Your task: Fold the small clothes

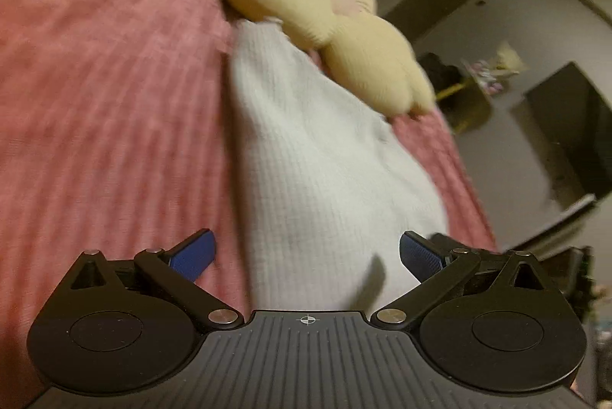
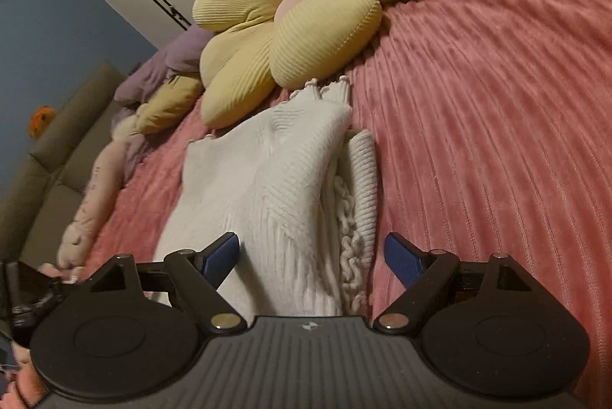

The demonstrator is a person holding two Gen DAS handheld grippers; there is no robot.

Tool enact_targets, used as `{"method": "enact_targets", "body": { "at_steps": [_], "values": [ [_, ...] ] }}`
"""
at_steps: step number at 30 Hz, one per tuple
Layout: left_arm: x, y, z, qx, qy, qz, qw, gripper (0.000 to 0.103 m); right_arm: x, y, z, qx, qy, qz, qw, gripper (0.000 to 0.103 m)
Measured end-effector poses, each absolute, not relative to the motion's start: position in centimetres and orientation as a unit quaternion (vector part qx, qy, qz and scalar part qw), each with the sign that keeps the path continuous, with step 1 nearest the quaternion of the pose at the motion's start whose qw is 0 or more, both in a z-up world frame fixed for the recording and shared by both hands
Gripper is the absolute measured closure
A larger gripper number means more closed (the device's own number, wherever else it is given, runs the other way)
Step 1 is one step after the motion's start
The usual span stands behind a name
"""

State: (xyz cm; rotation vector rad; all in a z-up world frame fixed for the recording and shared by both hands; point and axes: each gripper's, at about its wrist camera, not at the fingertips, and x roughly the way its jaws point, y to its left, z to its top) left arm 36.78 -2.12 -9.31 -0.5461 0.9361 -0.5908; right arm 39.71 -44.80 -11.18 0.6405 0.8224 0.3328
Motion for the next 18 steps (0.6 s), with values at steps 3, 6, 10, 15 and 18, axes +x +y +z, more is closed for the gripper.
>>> {"method": "enact_targets", "body": {
  "at_steps": [3,6,10,15,18],
  "values": [
    [37.8,-2.5,-9.8,-0.281,0.444,-0.291,0.799,0.0,40.6,-44.7,-11.3,0.321,0.402,0.171,0.84,0.028],
    [39.0,-2.8,-10.5,-0.293,0.448,-0.305,0.787,0.004,41.4,-45.1,-11.9,0.332,0.41,0.179,0.831,0.037],
    [39.5,-2.3,-10.9,-0.298,0.455,-0.294,0.786,0.03,41.7,-45.6,-12.5,0.353,0.407,0.187,0.822,0.048],
    [38.8,-1.4,-11.6,-0.322,0.444,-0.296,0.782,0.021,41.6,-45.6,-12.8,0.37,0.4,0.191,0.816,0.041],
    [38.9,-2.9,-11.0,-0.311,0.443,-0.292,0.788,0.013,41.9,-44.7,-12.6,0.363,0.402,0.185,0.82,0.038]
  ]
}}
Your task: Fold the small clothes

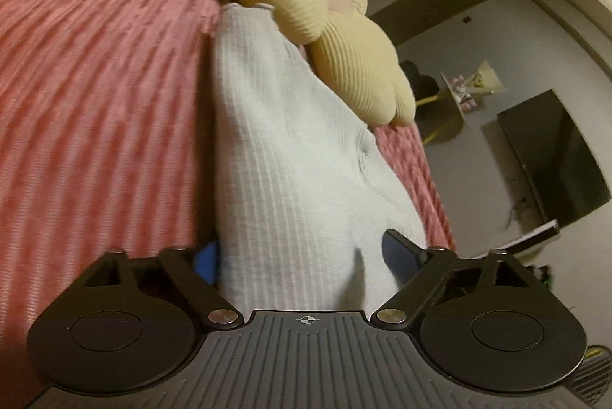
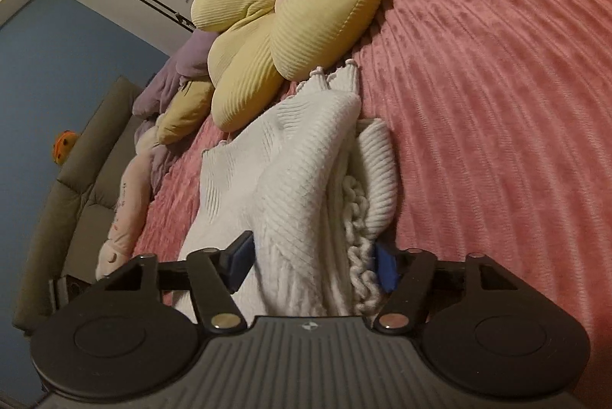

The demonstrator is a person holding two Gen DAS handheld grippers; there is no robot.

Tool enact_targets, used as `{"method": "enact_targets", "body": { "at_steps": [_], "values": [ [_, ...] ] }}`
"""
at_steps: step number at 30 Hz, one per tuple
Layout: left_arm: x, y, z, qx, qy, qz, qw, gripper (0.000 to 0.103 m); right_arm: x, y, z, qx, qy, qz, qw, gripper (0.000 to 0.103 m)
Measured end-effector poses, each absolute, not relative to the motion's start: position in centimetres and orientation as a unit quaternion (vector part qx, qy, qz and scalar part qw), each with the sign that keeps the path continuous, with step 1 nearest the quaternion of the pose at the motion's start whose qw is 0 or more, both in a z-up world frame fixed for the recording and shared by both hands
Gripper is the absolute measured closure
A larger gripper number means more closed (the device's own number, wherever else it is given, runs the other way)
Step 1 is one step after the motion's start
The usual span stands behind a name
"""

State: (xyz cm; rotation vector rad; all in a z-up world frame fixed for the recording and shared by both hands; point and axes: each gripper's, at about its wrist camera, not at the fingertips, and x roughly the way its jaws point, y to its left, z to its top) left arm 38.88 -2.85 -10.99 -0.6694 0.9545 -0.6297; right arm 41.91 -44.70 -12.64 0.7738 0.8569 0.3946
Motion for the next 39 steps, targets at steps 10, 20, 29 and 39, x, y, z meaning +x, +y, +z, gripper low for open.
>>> {"method": "enact_targets", "body": {
  "at_steps": [10,20,29,39],
  "values": [
    [36.8,0.8,-7.6,-0.325,0.436,-0.287,0.789,0.057,40.2,-41.6,-9.5,0.34,0.392,0.197,0.832,0.061],
    [29.0,6.7,-5.6,-0.228,0.466,-0.169,0.838,0.045,33.6,-35.2,-8.1,0.281,0.417,0.23,0.833,0.047],
    [18.7,4.7,-5.2,-0.166,0.437,-0.21,0.859,0.014,24.8,-37.8,-7.5,0.304,0.407,0.163,0.846,0.042],
    [17.3,4.2,-6.4,-0.301,0.452,-0.243,0.804,0.02,22.1,-37.5,-7.2,0.357,0.401,0.157,0.829,0.081]
  ]
}}
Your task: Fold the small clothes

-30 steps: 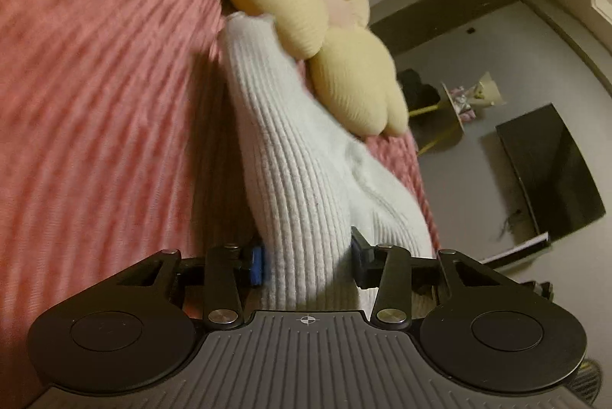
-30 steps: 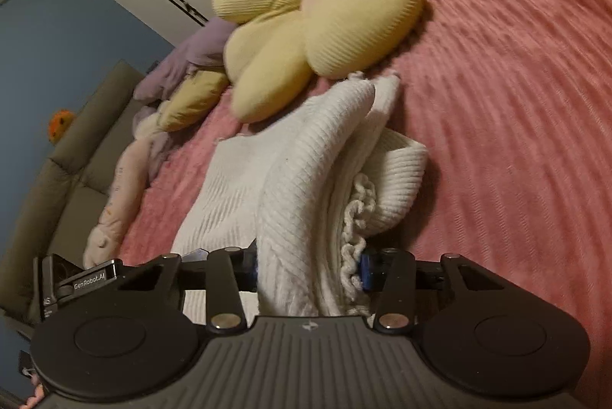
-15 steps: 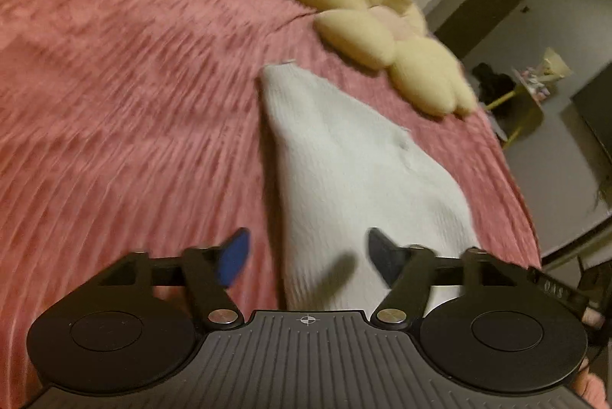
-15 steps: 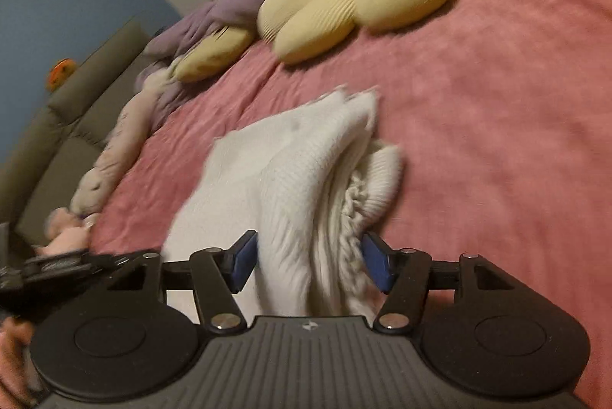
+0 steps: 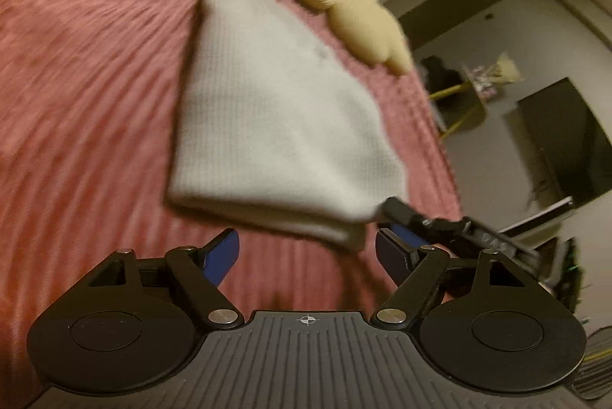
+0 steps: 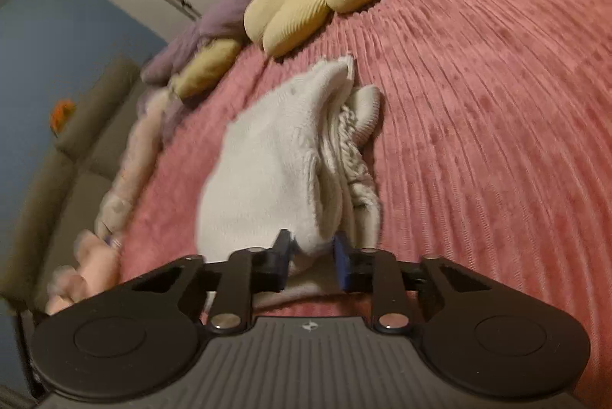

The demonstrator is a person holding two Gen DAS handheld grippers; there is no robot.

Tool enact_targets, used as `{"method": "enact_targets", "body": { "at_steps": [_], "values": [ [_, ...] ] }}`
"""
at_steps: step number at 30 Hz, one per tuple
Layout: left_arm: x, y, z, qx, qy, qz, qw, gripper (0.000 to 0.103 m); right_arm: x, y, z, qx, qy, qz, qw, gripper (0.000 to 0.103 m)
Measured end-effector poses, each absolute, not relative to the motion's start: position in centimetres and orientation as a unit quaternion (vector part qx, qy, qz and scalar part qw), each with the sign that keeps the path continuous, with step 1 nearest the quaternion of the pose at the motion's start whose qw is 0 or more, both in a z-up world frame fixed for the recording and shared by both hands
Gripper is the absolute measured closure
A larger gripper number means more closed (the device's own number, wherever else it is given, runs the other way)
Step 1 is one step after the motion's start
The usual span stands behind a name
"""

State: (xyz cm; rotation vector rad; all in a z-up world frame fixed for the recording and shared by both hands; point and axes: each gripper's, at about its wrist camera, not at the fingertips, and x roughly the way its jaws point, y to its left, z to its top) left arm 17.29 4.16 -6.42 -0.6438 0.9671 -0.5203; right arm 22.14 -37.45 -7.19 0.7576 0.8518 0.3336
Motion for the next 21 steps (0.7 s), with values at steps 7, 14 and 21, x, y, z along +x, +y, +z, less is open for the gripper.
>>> {"method": "enact_targets", "body": {
  "at_steps": [7,14,21],
  "values": [
    [18.0,5.4,-8.3,-0.436,0.429,-0.209,0.763,0.02,22.5,-38.2,-10.0,0.456,0.422,0.151,0.769,0.077],
    [18.9,5.9,-10.0,-0.486,0.416,-0.165,0.751,0.021,23.5,-36.8,-10.3,0.46,0.413,0.137,0.774,0.071],
    [18.8,7.7,-10.1,-0.523,0.393,-0.133,0.745,0.068,23.5,-35.5,-10.1,0.484,0.409,0.149,0.759,0.092]
  ]
}}
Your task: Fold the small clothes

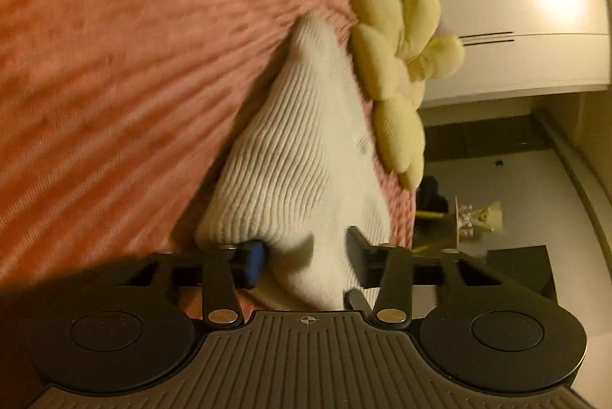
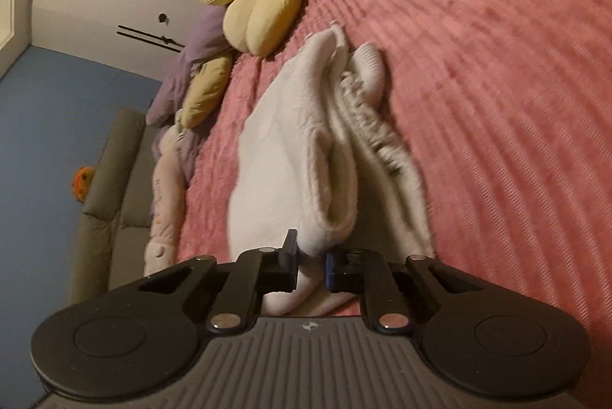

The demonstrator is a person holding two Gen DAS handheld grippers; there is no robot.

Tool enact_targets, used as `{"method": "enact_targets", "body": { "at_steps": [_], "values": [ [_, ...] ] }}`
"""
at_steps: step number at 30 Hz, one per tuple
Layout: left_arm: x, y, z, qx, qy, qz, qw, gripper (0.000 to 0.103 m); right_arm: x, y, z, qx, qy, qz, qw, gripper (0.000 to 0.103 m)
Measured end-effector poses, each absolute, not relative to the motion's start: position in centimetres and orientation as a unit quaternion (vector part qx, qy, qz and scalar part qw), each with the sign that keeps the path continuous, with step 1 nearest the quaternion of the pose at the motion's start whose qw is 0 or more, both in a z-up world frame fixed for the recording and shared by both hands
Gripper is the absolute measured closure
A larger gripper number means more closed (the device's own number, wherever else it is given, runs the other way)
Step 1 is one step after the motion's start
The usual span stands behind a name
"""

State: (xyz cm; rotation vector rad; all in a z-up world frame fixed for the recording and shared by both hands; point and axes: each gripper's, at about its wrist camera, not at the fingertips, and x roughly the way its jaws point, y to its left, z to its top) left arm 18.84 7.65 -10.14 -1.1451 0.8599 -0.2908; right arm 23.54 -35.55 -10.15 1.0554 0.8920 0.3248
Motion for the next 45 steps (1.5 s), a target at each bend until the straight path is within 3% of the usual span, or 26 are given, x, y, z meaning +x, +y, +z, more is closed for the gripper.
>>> {"method": "enact_targets", "body": {
  "at_steps": [3,7,12,15,17,19,21,24,30,33,39,44,45],
  "values": [
    [18.4,8.4,-8.7,-0.505,0.375,-0.134,0.766,0.078,23.2,-35.3,-10.0,0.5,0.399,0.164,0.751,0.094],
    [17.9,8.8,-7.3,-0.459,0.376,-0.134,0.794,0.079,22.8,-35.0,-10.6,0.517,0.395,0.171,0.74,0.094],
    [16.8,8.5,-6.2,-0.34,0.406,-0.114,0.841,0.079,22.2,-34.5,-10.2,0.381,0.431,0.13,0.808,0.093],
    [16.4,9.0,-4.4,-0.274,0.392,-0.091,0.874,0.062,21.2,-34.8,-8.0,0.3,0.423,0.132,0.845,0.083],
    [17.0,9.0,-3.4,-0.25,0.376,-0.081,0.888,0.061,20.9,-35.3,-6.3,0.246,0.405,0.105,0.874,0.079],
    [18.6,8.2,-2.8,-0.244,0.371,-0.08,0.892,0.056,21.5,-34.7,-4.7,0.185,0.376,0.087,0.904,0.079],
    [20.7,6.5,-2.8,-0.236,0.378,-0.096,0.89,0.044,22.9,-32.9,-3.5,0.116,0.357,0.085,0.923,0.079],
    [23.2,3.8,-3.8,-0.174,0.395,-0.087,0.898,0.041,26.0,-29.2,-2.3,0.04,0.314,0.111,0.942,0.08],
    [24.2,2.5,-6.3,-0.124,0.416,-0.082,0.897,0.024,30.1,-25.9,-6.3,-0.107,0.312,0.114,0.937,0.082],
    [24.3,2.5,-5.7,-0.119,0.419,-0.08,0.897,0.024,29.9,-27.0,-8.0,-0.11,0.295,0.124,0.941,0.082],
    [26.2,1.7,-2.4,-0.122,0.387,-0.057,0.912,0.022,31.4,-27.9,-4.8,-0.027,0.306,0.102,0.946,0.081],
    [30.3,-0.3,-4.4,-0.106,0.41,-0.043,0.905,0.018,34.2,-26.4,-5.3,-0.047,0.308,0.087,0.946,0.081],
    [30.9,-0.4,-5.1,-0.106,0.414,-0.044,0.903,0.013,34.8,-26.4,-6.0,-0.051,0.319,0.076,0.943,0.081]
  ]
}}
